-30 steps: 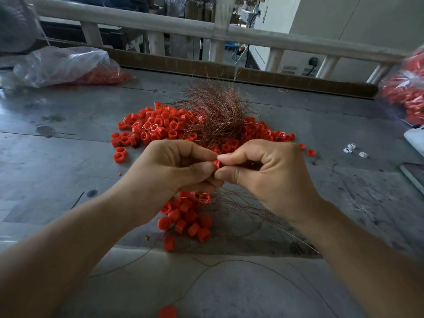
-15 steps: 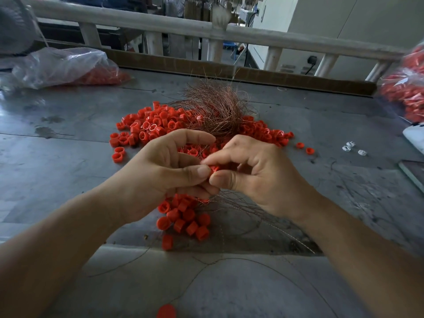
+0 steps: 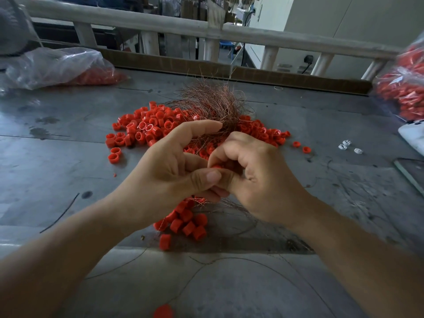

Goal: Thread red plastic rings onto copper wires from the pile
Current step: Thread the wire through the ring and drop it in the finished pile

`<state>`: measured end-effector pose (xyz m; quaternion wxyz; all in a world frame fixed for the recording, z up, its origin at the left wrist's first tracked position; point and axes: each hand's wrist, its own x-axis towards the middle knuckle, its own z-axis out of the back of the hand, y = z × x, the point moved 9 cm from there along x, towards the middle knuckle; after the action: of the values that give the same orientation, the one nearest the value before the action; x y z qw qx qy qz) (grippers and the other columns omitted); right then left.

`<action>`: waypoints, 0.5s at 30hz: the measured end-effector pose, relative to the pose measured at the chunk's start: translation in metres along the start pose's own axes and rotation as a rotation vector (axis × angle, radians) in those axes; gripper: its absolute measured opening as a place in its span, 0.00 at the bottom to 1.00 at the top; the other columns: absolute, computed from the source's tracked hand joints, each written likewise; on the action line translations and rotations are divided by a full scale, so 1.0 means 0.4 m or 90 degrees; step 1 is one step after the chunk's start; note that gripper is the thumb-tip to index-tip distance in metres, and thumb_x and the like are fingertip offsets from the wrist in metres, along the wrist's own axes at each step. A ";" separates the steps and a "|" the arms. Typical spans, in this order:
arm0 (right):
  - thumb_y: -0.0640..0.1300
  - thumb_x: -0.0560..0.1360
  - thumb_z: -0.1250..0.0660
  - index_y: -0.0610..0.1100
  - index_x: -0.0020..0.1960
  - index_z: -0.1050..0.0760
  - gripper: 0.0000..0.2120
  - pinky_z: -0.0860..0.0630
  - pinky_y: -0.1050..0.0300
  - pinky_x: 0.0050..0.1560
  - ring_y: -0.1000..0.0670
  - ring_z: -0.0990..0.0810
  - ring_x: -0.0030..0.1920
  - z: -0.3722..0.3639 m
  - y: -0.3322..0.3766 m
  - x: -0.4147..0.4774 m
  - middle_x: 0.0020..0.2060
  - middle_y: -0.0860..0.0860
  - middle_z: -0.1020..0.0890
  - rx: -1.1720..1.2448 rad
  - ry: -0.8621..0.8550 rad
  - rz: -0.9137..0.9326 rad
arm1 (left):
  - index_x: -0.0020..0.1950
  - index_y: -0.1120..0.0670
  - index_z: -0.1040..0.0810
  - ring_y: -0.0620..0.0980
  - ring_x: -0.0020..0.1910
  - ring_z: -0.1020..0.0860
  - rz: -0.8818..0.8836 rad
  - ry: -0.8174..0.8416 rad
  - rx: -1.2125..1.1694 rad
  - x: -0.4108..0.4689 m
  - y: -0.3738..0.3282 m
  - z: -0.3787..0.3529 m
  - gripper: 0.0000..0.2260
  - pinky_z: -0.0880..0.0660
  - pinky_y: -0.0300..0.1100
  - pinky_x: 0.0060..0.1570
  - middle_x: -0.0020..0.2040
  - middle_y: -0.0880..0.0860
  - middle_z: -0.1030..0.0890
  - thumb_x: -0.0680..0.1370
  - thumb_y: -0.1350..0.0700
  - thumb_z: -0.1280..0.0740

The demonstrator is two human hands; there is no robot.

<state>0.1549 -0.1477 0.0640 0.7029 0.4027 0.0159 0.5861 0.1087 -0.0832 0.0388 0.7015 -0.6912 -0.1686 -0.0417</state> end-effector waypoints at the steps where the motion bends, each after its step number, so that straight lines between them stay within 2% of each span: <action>1: 0.43 0.70 0.34 0.44 0.40 0.24 0.03 0.30 0.68 0.37 0.60 0.28 0.36 0.000 0.000 0.000 0.36 0.58 0.28 -0.006 0.000 0.002 | 0.62 0.51 0.33 0.53 0.36 0.17 0.004 0.000 -0.005 -0.002 0.002 0.001 0.26 0.21 0.39 0.36 0.36 0.58 0.18 0.66 0.56 0.31; 7: 0.46 0.68 0.30 0.44 0.41 0.23 0.06 0.30 0.69 0.38 0.58 0.27 0.37 0.010 0.007 -0.004 0.36 0.55 0.26 0.046 -0.047 0.016 | 0.61 0.50 0.28 0.53 0.36 0.17 0.040 0.012 -0.075 0.003 0.008 0.010 0.28 0.22 0.40 0.35 0.36 0.56 0.17 0.63 0.53 0.24; 9: 0.46 0.65 0.27 0.43 0.42 0.22 0.09 0.29 0.69 0.40 0.58 0.26 0.38 0.010 0.015 -0.006 0.37 0.53 0.25 0.052 -0.060 0.038 | 0.57 0.49 0.23 0.53 0.35 0.18 0.042 -0.010 -0.083 0.005 0.007 0.020 0.25 0.22 0.39 0.33 0.36 0.56 0.17 0.61 0.49 0.24; 11: 0.49 0.64 0.26 0.45 0.48 0.23 0.15 0.28 0.69 0.44 0.59 0.25 0.42 0.009 0.015 -0.007 0.40 0.53 0.24 0.065 -0.054 0.046 | 0.54 0.49 0.20 0.53 0.35 0.18 0.032 -0.038 -0.097 0.006 0.001 0.036 0.23 0.22 0.39 0.32 0.36 0.57 0.17 0.60 0.48 0.23; 13: 0.57 0.65 0.29 0.50 0.52 0.26 0.20 0.28 0.69 0.48 0.60 0.24 0.45 0.005 0.003 -0.004 0.43 0.56 0.23 0.083 -0.038 0.017 | 0.55 0.52 0.21 0.52 0.34 0.18 0.015 -0.055 -0.125 0.008 -0.010 0.050 0.24 0.22 0.38 0.32 0.36 0.57 0.17 0.61 0.50 0.23; 15: 0.61 0.65 0.36 0.49 0.53 0.26 0.21 0.27 0.68 0.49 0.60 0.23 0.47 0.005 -0.012 0.000 0.44 0.57 0.22 0.095 -0.034 -0.015 | 0.57 0.55 0.24 0.51 0.33 0.18 -0.003 -0.057 -0.154 0.009 -0.022 0.059 0.24 0.22 0.39 0.32 0.37 0.57 0.17 0.62 0.52 0.25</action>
<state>0.1598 -0.1488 0.0627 0.6781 0.4691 0.0459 0.5640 0.1053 -0.0598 0.0480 0.6046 -0.7716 -0.1951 -0.0323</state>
